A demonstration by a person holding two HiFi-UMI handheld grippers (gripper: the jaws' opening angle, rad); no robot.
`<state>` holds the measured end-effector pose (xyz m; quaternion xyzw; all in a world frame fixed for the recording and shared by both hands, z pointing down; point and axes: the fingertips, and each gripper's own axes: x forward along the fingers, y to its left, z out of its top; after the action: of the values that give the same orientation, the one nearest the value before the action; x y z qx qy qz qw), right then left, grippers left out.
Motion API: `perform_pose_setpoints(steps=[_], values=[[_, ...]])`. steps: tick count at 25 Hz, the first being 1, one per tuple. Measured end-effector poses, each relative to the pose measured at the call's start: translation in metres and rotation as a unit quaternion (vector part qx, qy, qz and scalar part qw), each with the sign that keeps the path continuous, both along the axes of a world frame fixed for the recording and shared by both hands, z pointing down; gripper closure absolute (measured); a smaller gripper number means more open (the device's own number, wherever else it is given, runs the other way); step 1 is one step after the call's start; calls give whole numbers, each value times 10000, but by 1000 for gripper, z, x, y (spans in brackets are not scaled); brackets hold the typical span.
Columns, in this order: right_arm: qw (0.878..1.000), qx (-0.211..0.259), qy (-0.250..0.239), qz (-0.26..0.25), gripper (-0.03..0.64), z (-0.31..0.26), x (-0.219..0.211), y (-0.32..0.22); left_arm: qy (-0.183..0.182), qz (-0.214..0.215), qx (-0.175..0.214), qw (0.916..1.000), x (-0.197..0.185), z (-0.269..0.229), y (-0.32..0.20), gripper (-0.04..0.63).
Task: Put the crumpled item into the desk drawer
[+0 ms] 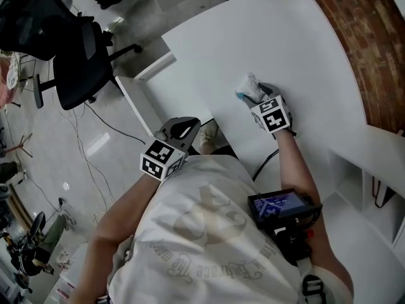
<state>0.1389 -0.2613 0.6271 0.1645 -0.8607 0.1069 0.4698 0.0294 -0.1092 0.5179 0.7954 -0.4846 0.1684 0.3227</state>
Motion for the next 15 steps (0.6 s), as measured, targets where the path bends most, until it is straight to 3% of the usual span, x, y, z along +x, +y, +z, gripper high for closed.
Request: perform_pose_setpoints(steps=[15], values=[[9997,226,-102,2,407,-7,0,7,-91,-164,29,9998,-5,-4,9,566]])
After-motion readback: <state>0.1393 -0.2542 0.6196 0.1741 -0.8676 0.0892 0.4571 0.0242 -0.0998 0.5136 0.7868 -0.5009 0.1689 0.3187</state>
